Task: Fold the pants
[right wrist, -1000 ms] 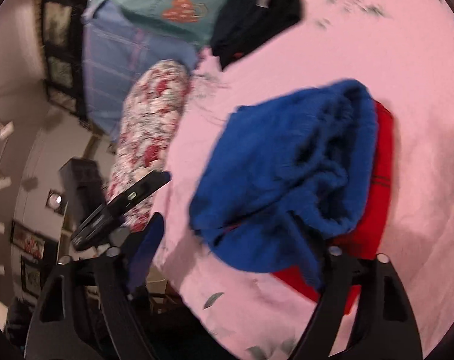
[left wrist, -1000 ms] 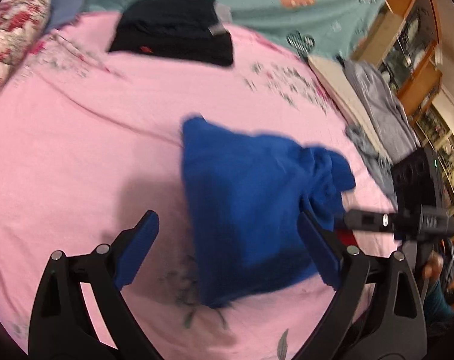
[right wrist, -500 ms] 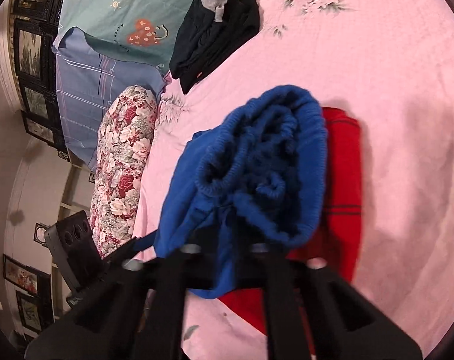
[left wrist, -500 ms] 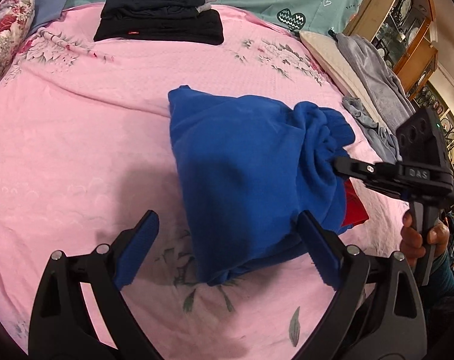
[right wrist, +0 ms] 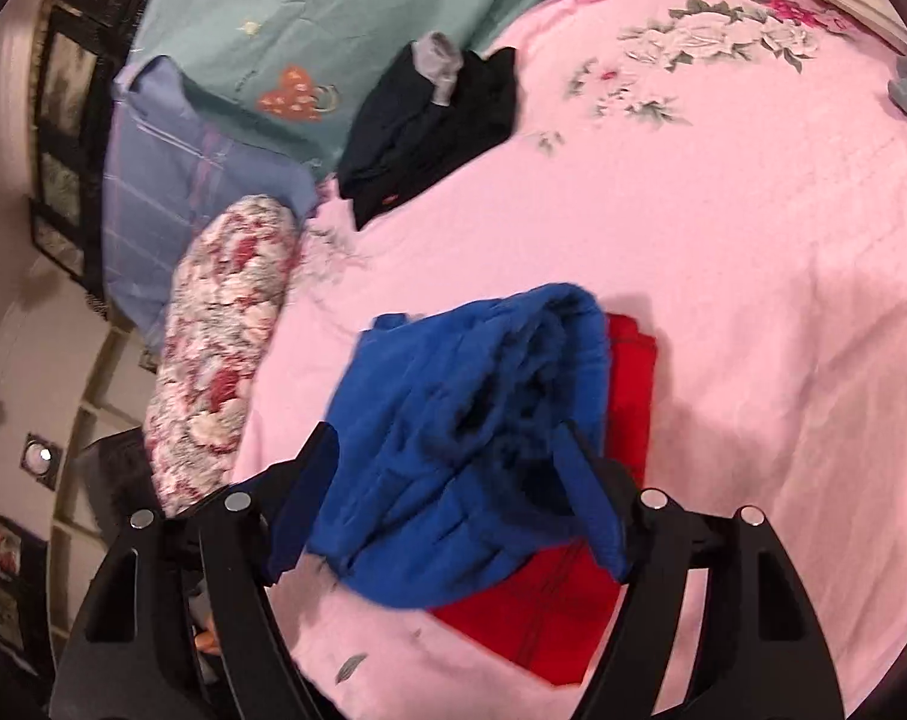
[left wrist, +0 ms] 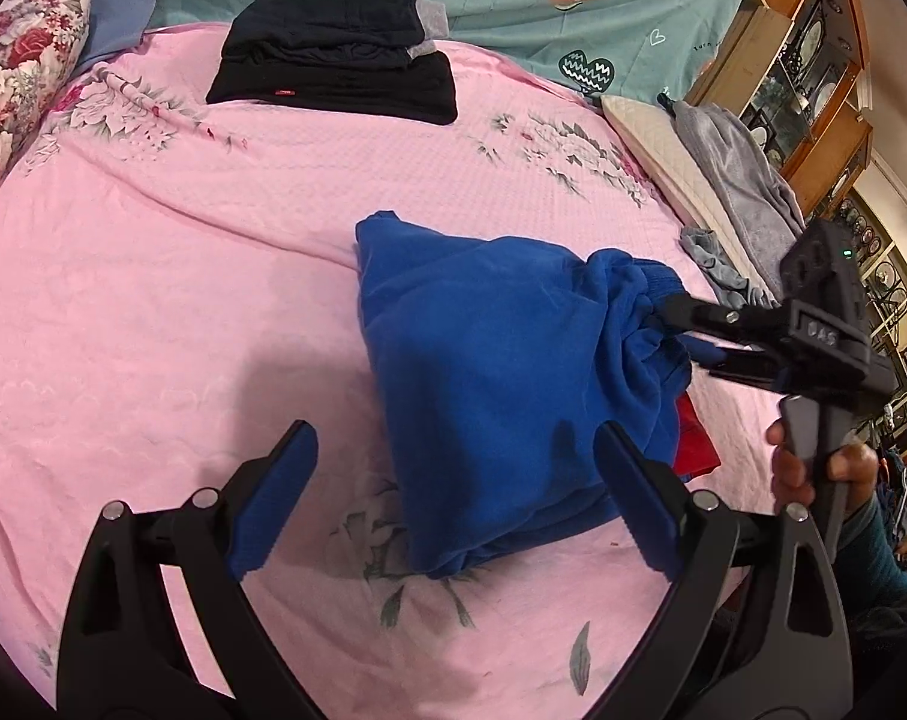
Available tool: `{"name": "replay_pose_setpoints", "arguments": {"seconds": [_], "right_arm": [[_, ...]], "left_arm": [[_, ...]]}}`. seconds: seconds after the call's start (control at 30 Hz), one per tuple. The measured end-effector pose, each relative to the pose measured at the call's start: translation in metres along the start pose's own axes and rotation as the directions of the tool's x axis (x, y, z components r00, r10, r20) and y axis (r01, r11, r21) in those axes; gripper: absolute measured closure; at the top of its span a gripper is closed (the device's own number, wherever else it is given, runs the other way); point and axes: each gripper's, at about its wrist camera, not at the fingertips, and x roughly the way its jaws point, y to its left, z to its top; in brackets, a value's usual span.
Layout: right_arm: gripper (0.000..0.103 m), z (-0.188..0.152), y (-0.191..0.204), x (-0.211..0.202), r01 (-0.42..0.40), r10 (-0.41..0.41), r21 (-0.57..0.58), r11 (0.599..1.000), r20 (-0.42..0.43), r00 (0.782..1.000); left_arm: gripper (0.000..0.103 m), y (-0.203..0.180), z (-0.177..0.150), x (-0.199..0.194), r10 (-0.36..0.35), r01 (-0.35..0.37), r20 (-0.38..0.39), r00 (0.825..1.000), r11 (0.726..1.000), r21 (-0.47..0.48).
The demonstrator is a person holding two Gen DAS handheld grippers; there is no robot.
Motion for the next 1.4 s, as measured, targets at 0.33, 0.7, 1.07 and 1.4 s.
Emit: {"name": "replay_pose_setpoints", "arguments": {"seconds": [0.33, 0.7, 1.07, 1.4], "right_arm": [[0.082, 0.001, -0.011, -0.014, -0.125, 0.126, 0.016, 0.992, -0.054, 0.991], [0.053, -0.016, -0.026, -0.032, 0.107, -0.114, -0.094, 0.990, -0.073, 0.991], [0.034, 0.052, 0.093, 0.084, -0.279, 0.223, -0.155, 0.948, -0.307, 0.925], [0.048, 0.088, 0.010, 0.136, -0.172, 0.226, 0.203, 0.964, -0.289, 0.930]], "left_arm": [[0.008, -0.002, 0.007, 0.007, -0.005, 0.005, -0.009, 1.000, 1.000, -0.004], [0.008, -0.009, -0.011, 0.045, 0.101, -0.094, -0.110, 0.989, 0.994, 0.063], [0.005, 0.007, -0.021, 0.037, 0.082, -0.081, -0.130, 0.988, 0.997, 0.012], [0.005, 0.011, -0.010, 0.010, 0.048, -0.046, -0.070, 0.996, 0.999, 0.023]]}}
